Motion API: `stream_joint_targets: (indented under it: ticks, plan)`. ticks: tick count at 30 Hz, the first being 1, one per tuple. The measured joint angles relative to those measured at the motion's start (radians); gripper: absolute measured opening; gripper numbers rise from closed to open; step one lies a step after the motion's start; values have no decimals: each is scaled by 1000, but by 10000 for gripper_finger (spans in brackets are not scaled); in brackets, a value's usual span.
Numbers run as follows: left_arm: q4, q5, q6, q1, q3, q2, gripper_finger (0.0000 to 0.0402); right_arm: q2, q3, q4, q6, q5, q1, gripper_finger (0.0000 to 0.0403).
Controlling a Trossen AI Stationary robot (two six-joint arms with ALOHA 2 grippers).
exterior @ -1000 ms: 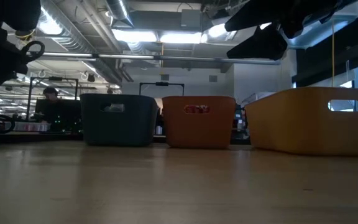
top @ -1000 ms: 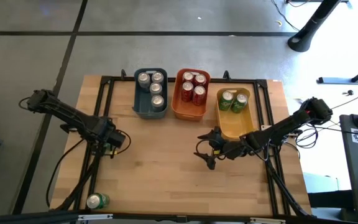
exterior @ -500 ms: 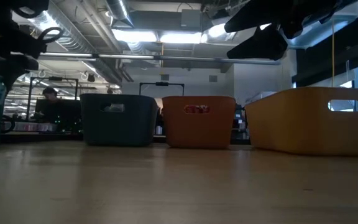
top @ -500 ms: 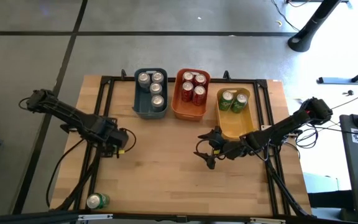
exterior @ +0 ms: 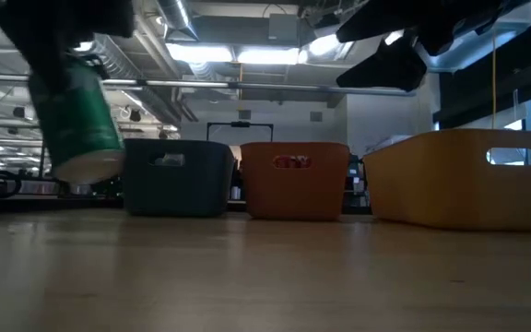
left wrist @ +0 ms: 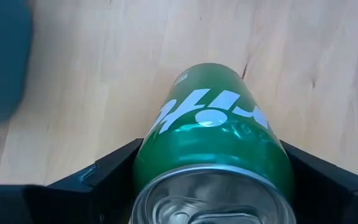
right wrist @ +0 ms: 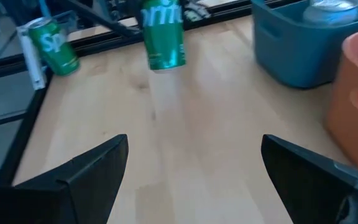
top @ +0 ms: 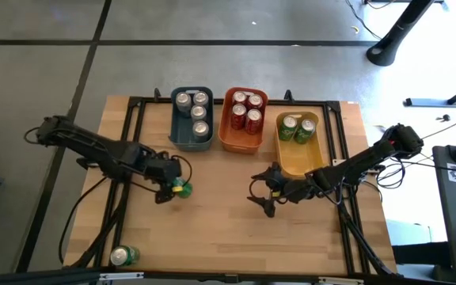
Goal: Sort soda cans
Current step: Put the top green soda can into the yellow bin
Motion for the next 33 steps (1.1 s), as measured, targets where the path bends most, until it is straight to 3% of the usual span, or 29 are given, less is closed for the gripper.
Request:
stream_joint_targets:
  ticks: [7, 16, 24, 29, 33]
  plan:
    - [108, 3, 61, 4, 121, 190, 305, 0, 0, 0, 134, -57, 13, 365]
    - [105, -11, 142, 50, 365, 387, 306, -38, 0, -94, 133, -60, 12, 365]
    - [102, -41, 176, 97, 446, 433, 307, -253, 92, -572, 157, 61, 12, 365]
    - [84, -79, 173, 106, 446, 433, 307, -343, 131, -930, 303, 140, 4, 365]
    - [108, -113, 177, 109, 446, 433, 308, -351, 100, -1100, 442, 136, -39, 365]
